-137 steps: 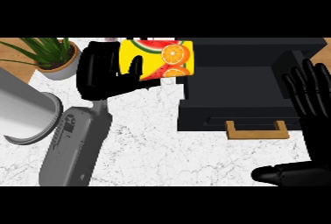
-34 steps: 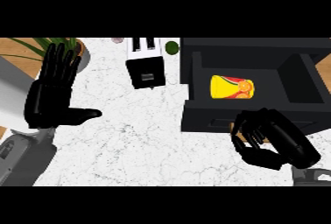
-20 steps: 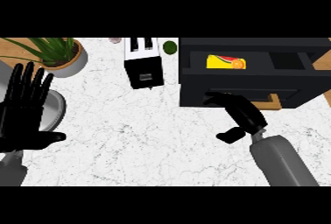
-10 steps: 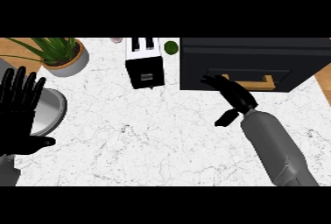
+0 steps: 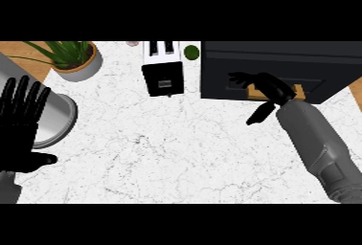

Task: Pick up the cup, place it into the drawer and close the drawer

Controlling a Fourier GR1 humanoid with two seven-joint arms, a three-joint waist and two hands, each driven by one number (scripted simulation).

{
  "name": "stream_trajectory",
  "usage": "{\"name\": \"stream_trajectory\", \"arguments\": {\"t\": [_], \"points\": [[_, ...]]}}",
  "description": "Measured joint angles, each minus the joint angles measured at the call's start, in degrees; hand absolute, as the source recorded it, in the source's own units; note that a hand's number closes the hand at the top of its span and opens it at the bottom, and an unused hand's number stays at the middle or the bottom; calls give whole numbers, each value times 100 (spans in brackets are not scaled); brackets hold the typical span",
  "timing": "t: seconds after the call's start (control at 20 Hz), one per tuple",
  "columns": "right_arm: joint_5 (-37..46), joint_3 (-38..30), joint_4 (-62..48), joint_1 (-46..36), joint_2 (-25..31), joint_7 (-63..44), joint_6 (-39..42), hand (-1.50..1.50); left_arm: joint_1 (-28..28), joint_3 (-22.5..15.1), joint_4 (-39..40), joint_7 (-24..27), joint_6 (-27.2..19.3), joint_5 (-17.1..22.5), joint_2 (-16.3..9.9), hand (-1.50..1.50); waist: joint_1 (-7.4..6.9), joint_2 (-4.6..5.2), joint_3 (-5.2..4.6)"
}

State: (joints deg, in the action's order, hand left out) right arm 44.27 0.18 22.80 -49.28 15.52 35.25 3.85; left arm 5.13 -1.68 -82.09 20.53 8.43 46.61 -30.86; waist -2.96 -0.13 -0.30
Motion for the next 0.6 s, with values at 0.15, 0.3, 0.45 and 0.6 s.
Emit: {"name": "stream_trajectory", "arguments": {"t": [0.15, 0.3, 0.45, 0.6], "points": [[-50, -105, -318, -210, 90, 176, 152, -150, 59, -12, 63, -19, 39, -24, 37, -150, -49, 16, 6], [-54, -146, -532, -303, 167, 359, 255, -150, 102, -36, 68, -14, 69, -74, 64, -150, -101, 15, -3], [-56, -178, -702, -408, 179, 396, 336, -150, 166, -57, 127, 29, 43, -149, 131, -150, -98, 15, -8], [-25, -171, -816, -455, 226, 536, 397, -150, 240, -95, 192, 47, 26, -243, 168, -150, -120, 19, -16]]}}
